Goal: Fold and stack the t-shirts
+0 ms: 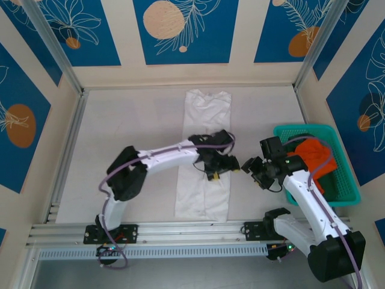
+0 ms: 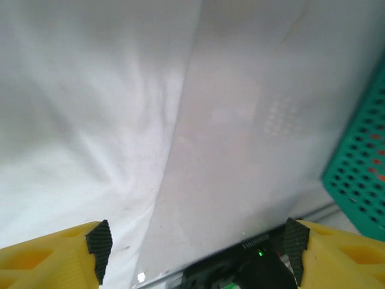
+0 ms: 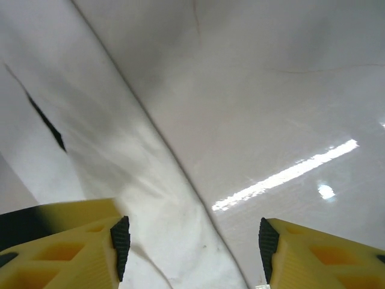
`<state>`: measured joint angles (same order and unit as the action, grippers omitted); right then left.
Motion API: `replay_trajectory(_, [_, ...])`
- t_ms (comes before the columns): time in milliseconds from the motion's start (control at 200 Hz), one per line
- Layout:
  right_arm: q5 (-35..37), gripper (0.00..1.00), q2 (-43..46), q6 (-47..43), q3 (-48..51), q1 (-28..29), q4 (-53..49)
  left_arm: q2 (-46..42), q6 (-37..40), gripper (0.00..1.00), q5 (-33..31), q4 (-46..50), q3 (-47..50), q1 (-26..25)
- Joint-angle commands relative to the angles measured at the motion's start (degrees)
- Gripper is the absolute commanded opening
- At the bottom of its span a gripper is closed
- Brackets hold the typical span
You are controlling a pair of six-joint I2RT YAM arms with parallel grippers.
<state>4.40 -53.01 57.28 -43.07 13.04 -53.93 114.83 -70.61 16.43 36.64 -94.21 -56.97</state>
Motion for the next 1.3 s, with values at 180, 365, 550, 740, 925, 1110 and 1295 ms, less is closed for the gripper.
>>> replay_trajectory(180, [-11.18,0.57,-12.35,-1.21,-1.00,7.40,2.22,-14.68,28.83,0.72,5.19,18.18,11.82,14.33])
replay_trajectory(365, [-15.56,0.58,-17.59,3.21,0.37,20.27,-1.77,-21.83,36.33,0.64,12.31,17.60,31.18,16.62])
replay_trajectory(550, [-15.58,0.51,-15.64,12.33,8.90,28.58,5.86,-23.94,38.36,0.63,16.93,13.49,41.17,16.56])
replay_trajectory(740, [-15.75,0.46,-12.69,15.34,15.39,29.46,9.32,-21.97,38.19,0.63,22.14,8.14,45.42,16.21])
replay_trajectory(925, [-16.98,0.43,-13.41,11.95,16.22,30.05,13.53,-20.79,38.21,0.63,22.60,5.76,45.07,14.87])
replay_trajectory(1110, [-17.10,0.43,-11.57,10.56,15.59,30.31,14.69,-18.80,40.48,0.62,21.09,6.75,45.33,14.50])
replay_trajectory(1295, [-17.99,0.40,-14.13,10.77,16.48,30.39,17.53,-16.28,39.89,0.60,23.04,4.50,44.77,11.92])
